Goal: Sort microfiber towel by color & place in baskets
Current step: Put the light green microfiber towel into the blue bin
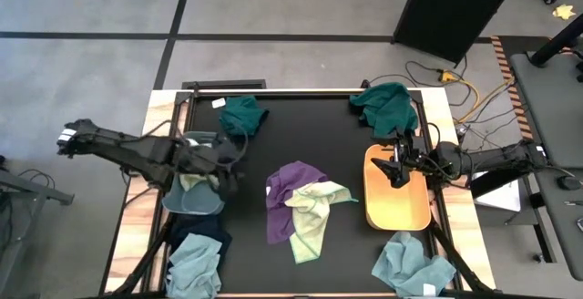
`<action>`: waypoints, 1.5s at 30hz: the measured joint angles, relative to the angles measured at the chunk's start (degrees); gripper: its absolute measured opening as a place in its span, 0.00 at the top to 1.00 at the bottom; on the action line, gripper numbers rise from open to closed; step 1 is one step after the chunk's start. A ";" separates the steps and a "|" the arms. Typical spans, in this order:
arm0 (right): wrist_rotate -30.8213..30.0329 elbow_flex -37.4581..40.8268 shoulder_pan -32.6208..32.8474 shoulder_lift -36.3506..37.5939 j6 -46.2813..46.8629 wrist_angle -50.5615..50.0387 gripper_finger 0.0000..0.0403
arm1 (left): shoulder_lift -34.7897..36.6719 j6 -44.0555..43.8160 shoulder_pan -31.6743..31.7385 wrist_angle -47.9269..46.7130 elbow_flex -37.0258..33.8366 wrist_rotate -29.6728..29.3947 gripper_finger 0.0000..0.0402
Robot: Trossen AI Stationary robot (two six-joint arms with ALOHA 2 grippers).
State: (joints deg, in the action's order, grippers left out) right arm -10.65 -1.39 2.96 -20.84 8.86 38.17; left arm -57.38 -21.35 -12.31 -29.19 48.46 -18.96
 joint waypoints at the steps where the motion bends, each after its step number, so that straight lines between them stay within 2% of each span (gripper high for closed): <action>1: 0.02 0.00 0.00 0.00 0.25 0.00 0.13 | -1.28 0.36 -0.22 0.00 0.19 0.00 0.42; 4: 0.08 0.00 0.21 -0.51 1.43 0.02 0.13 | -4.57 0.99 -0.48 0.92 0.36 0.00 0.42; 7: 0.00 -0.66 1.39 -4.79 1.74 -0.46 0.13 | -7.20 1.69 -0.46 2.53 0.36 0.00 0.42; 11: -2.34 -6.22 3.89 -15.99 1.60 -3.21 0.13 | -9.41 3.39 -0.48 6.24 0.36 -0.01 0.42; 15: -3.37 -15.52 5.29 -28.62 1.83 -11.88 0.13 | -10.68 5.72 -0.50 9.91 0.12 -0.18 0.42; 18: -3.22 -22.80 6.02 -37.49 4.82 -22.43 0.13 | -10.53 6.17 -0.66 10.61 0.00 -1.57 0.42; 23: -2.61 -32.39 7.05 -50.94 10.46 -33.29 0.13 | -8.00 7.39 -1.34 11.58 -2.14 -1.69 0.42; 32: -0.53 -43.83 8.17 -67.44 13.15 -40.56 0.18 | -3.79 8.30 -2.14 22.21 -11.23 -1.68 0.42; 35: -0.37 -46.24 8.45 -70.76 13.82 -41.09 0.25 | -3.73 9.83 -2.17 27.35 -13.27 -1.64 0.42; 38: 0.47 -47.83 9.02 -73.66 14.03 -41.60 0.38 | -3.84 10.99 -2.17 31.30 -14.66 -1.64 0.42; 41: 0.58 -49.46 9.86 -75.14 14.11 -42.47 0.55 | -3.86 12.46 -2.21 35.63 -16.46 -1.66 0.42; 45: 0.57 -52.52 10.98 -75.46 13.40 -49.37 0.81 | -3.90 14.57 -2.21 42.02 -18.81 -1.68 0.42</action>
State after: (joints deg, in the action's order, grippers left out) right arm -10.09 -53.91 13.94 -96.30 22.26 -11.20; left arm -61.28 -6.79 -14.52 12.83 29.65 -20.64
